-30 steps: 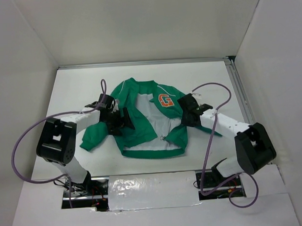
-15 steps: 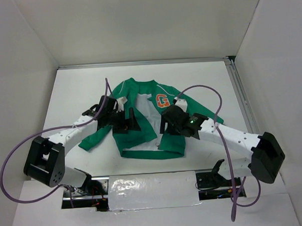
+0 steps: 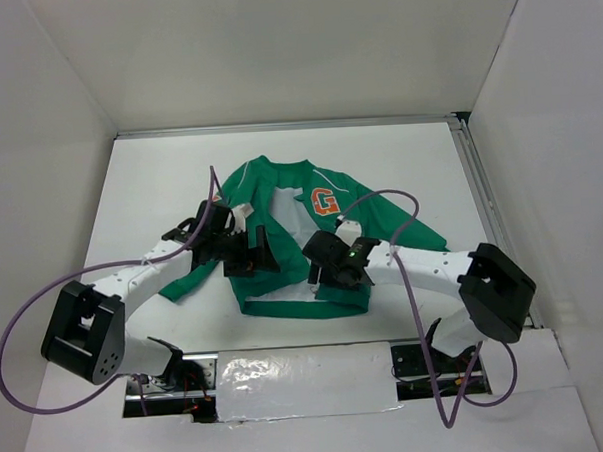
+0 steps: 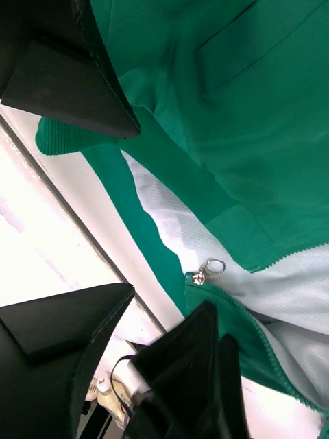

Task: Zip up the jacket

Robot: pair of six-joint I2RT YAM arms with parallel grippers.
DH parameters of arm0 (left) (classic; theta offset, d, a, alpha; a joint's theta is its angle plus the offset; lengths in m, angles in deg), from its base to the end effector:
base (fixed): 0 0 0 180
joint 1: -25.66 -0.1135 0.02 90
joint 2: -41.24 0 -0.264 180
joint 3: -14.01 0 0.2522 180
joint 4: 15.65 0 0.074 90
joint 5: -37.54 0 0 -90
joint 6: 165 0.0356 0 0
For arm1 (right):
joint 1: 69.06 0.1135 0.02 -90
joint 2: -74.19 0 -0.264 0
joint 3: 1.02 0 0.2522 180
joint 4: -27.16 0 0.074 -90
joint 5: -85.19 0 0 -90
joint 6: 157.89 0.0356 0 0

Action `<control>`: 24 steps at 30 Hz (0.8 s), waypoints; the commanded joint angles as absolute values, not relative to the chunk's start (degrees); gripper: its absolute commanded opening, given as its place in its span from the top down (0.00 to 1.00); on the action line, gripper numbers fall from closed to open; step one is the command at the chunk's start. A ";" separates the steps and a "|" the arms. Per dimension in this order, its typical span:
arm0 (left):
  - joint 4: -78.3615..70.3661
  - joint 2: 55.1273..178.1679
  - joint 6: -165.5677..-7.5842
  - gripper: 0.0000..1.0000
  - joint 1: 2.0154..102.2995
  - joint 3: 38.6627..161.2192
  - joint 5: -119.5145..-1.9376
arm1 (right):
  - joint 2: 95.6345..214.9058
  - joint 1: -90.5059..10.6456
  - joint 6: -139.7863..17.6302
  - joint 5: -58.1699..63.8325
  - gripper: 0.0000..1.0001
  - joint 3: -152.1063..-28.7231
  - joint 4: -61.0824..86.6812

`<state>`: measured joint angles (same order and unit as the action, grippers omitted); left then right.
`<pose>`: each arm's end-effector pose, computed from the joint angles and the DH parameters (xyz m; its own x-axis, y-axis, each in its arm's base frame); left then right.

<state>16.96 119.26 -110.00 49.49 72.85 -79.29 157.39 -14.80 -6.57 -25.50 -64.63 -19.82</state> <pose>0.2394 -0.1233 0.2058 -0.9420 -0.1435 -0.3033 0.0923 0.7583 -0.6453 0.1673 0.2110 0.1926 -0.8514 0.2220 -0.4752 0.1452 0.9703 0.1933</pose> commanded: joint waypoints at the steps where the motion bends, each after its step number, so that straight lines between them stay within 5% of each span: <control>1: 15.51 117.09 -110.77 0.01 49.74 72.34 -80.59 | 160.75 -13.95 -4.26 -26.96 0.23 -64.79 -17.54; 7: 15.68 116.39 -110.94 0.01 49.74 72.24 -80.15 | 165.24 -14.12 -3.21 -27.31 0.29 -64.88 -18.16; 14: 15.86 115.95 -111.12 0.01 49.83 72.33 -79.62 | 163.84 -13.78 -3.21 -27.84 0.58 -62.33 -15.62; 19: 15.42 116.39 -111.12 0.01 49.74 72.60 -80.68 | 158.48 -13.34 -6.72 -26.78 0.42 -58.65 -10.44; 24: 15.51 117.09 -111.21 0.01 50.18 72.95 -81.03 | 155.40 -13.07 -8.66 -24.33 0.36 -56.45 -7.96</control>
<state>16.63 117.47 -111.22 49.58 72.39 -79.64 158.24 -13.79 -7.34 -25.13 -57.83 -11.69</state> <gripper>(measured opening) 0.993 0.639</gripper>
